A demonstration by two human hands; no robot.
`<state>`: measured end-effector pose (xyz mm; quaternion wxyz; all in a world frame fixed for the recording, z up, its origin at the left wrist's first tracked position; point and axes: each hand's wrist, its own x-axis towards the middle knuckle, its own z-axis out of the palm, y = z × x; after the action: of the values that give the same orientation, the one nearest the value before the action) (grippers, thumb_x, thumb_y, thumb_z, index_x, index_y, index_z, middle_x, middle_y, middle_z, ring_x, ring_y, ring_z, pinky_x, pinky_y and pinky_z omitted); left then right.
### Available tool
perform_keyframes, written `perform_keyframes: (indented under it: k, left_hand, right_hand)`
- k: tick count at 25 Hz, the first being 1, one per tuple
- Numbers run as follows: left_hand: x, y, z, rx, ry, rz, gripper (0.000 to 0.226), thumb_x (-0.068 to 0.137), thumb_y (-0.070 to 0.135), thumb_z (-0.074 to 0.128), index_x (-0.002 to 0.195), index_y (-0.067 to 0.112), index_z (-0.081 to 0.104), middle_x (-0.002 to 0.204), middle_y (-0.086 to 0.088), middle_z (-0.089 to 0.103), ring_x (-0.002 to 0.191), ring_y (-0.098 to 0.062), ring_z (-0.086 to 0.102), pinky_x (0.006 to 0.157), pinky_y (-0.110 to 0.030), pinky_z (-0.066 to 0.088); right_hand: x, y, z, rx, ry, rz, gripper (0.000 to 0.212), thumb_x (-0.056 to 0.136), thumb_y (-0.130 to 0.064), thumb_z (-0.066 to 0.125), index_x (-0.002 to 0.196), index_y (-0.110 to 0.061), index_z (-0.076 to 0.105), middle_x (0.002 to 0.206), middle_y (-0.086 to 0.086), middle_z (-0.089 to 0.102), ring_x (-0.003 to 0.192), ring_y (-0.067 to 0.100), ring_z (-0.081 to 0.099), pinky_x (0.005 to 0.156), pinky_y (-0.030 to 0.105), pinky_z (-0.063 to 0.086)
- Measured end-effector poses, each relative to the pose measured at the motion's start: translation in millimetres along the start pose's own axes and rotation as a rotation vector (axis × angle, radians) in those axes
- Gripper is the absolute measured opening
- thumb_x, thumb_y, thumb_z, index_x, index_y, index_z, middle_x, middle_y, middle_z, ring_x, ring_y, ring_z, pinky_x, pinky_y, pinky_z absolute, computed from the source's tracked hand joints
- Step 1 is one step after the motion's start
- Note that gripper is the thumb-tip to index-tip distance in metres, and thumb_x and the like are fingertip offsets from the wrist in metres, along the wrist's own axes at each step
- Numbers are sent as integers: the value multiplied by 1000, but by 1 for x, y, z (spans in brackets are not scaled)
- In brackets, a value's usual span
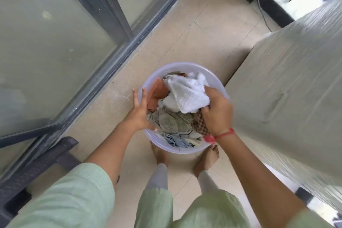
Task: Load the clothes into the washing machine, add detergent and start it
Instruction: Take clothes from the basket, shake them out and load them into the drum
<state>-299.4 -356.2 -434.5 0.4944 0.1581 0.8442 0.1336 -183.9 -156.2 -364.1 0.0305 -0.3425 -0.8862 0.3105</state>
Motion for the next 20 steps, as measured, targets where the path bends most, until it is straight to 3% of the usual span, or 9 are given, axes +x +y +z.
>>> perform_keyframes:
  k: [2,4,7,10,12,14,17,19,20]
  left_hand:
    - [0,4,8,-163,-50,-16,155,50,25,93,139,35,-33,147,-2,-42,145,-27,-4,112,-44,28]
    - [-17,8,2,-269,5,-18,150,54,21,92,141,34,-31,150,-1,-37,145,-20,-10,114,-43,24]
    - [-58,15,-34,-289,160,72,138,61,24,89,146,28,-20,156,-5,-21,145,-19,-8,115,-46,21]
    - [-128,62,-80,-319,365,409,106,75,35,69,150,18,-3,157,-7,2,146,-15,3,117,-43,18]
    - [-183,108,-112,-363,490,686,89,78,41,54,149,10,10,156,-4,13,145,-16,12,118,-36,17]
    - [-229,150,-136,-358,529,827,82,83,54,53,146,13,21,152,2,21,143,-11,20,116,-25,19]
    - [-284,195,-167,-360,534,842,74,82,73,40,125,14,52,126,1,47,118,-2,45,103,-14,33]
    - [-310,216,-191,-338,578,873,73,85,71,36,111,6,56,110,-5,51,101,-5,49,91,-9,36]
    - [-322,225,-205,-318,609,896,67,86,66,39,110,5,55,107,-8,52,98,-8,49,89,-13,38]
  right_hand:
    - [-15,-15,-20,-89,47,-194,39,70,-9,56,106,-14,67,106,1,70,81,22,64,60,25,45]
    - [-26,-29,-34,-108,19,-171,39,69,-5,58,106,-14,67,106,1,70,75,26,67,56,24,46]
    - [-26,-59,-71,-47,71,-70,42,72,-9,48,109,-16,65,111,0,69,86,26,67,59,23,40]
    - [-25,-107,-133,-213,111,-226,46,68,-14,38,104,-19,65,105,-4,70,71,25,67,49,20,34]
    - [-32,-141,-177,-285,85,-330,47,68,-17,35,103,-23,65,105,-6,70,63,25,67,42,22,38]
    - [-42,-170,-218,-327,88,-395,47,69,-19,33,103,-23,65,105,-6,70,56,25,66,36,27,45]
    - [-60,-211,-280,-393,124,-457,47,73,-21,32,108,-23,64,107,-5,70,61,26,67,41,34,50]
    - [-66,-238,-318,-396,70,-457,42,80,-21,42,119,-27,58,112,-3,67,78,28,68,56,39,54]
    - [-69,-248,-336,-395,29,-438,44,83,-25,51,127,-30,52,114,-2,65,85,28,67,63,40,55]
